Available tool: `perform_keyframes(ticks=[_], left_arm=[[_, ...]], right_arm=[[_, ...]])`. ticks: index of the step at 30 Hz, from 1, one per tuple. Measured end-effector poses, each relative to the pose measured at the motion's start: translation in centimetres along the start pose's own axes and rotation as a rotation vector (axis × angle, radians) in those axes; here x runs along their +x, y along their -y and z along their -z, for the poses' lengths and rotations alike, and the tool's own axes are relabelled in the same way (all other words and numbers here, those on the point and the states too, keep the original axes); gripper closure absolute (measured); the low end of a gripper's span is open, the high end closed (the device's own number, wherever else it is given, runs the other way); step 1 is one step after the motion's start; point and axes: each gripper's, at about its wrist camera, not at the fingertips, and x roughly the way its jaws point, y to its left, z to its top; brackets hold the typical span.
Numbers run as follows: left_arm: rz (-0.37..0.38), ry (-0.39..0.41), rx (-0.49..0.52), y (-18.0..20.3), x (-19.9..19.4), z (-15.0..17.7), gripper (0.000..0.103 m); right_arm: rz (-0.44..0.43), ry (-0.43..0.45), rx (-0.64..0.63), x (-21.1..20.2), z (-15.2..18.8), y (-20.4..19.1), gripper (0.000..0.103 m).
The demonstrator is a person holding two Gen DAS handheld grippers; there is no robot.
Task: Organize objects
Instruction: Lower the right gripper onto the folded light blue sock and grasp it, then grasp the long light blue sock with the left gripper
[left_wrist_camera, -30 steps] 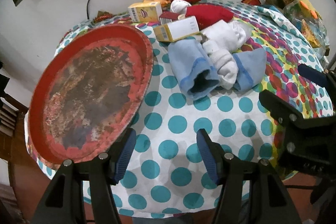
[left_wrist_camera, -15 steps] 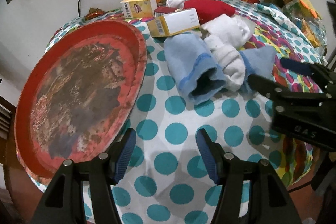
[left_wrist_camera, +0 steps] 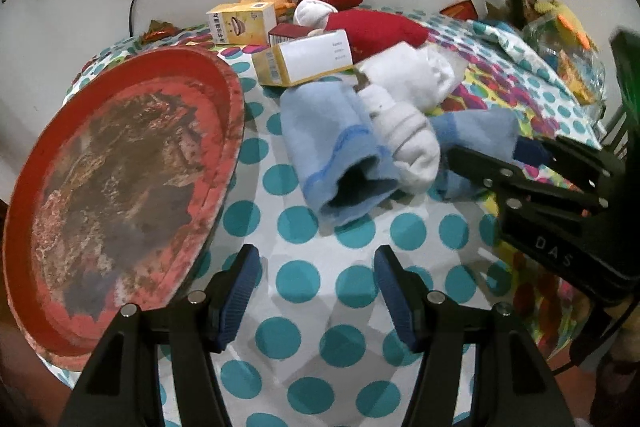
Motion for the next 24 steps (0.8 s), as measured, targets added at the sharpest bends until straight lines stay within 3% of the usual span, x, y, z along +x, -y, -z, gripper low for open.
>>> perform_keyframes(ticks=[5, 12, 24], left_arm=[[-0.023, 0.035, -0.009, -0.3, -0.4, -0.8, 0.042], [0.073, 0.066, -0.057, -0.6, -1.2, -2.8, 0.042], [0.063, 0.029, -0.102, -1.3, 2.1, -5.8, 0.042]], right_arm=[[0.034, 0.012, 0.026, -0.9, 0.6, 2.7, 0.063], [0.003, 0.012, 0.087, -0.8, 1.3, 5.2, 0.063], [0.064, 0.008, 0.116, 0.2, -0.5, 7.2, 0.063]])
